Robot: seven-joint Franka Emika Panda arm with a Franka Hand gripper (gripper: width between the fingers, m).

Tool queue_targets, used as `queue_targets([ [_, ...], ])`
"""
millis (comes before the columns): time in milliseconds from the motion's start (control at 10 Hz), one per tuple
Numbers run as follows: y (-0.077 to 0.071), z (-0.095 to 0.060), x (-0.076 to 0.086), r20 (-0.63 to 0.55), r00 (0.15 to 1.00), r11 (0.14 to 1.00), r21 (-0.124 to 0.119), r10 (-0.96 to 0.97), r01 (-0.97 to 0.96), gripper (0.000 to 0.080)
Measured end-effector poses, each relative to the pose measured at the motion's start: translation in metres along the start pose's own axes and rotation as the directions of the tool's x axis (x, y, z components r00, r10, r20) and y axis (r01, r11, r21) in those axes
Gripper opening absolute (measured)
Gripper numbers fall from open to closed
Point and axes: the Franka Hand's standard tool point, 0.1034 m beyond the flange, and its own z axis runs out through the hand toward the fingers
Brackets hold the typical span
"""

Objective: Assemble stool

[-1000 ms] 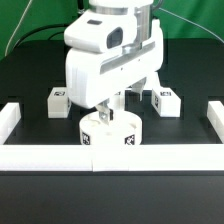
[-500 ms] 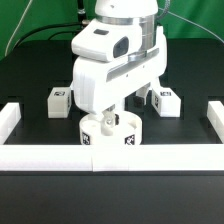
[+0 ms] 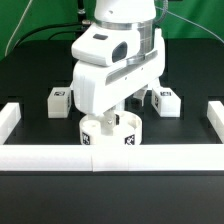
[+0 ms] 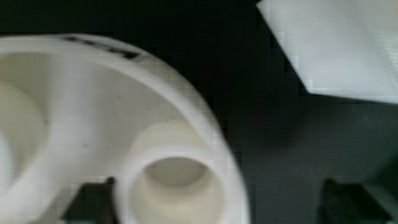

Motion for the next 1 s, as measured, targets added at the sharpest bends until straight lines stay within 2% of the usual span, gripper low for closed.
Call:
queue_targets([
  [100, 0.000, 0.000, 0.000, 0.000, 1.000, 1.000, 0.000, 0.000, 0.000, 0.0396],
  [200, 0.000, 0.000, 0.000, 0.000, 1.000, 1.000, 0.000, 0.000, 0.000, 0.0396],
  [300, 0.000, 0.000, 0.000, 0.000, 1.000, 1.000, 0.000, 0.000, 0.000, 0.0320],
  [900, -0.001, 0.000, 0.002, -0.001, 1.000, 1.000, -0.001, -0.004, 0.004, 0.0320],
  [1000, -0.008, -0.001, 0.017, -0.019, 0.999, 0.999, -0.011, -0.030, 0.030, 0.0320],
])
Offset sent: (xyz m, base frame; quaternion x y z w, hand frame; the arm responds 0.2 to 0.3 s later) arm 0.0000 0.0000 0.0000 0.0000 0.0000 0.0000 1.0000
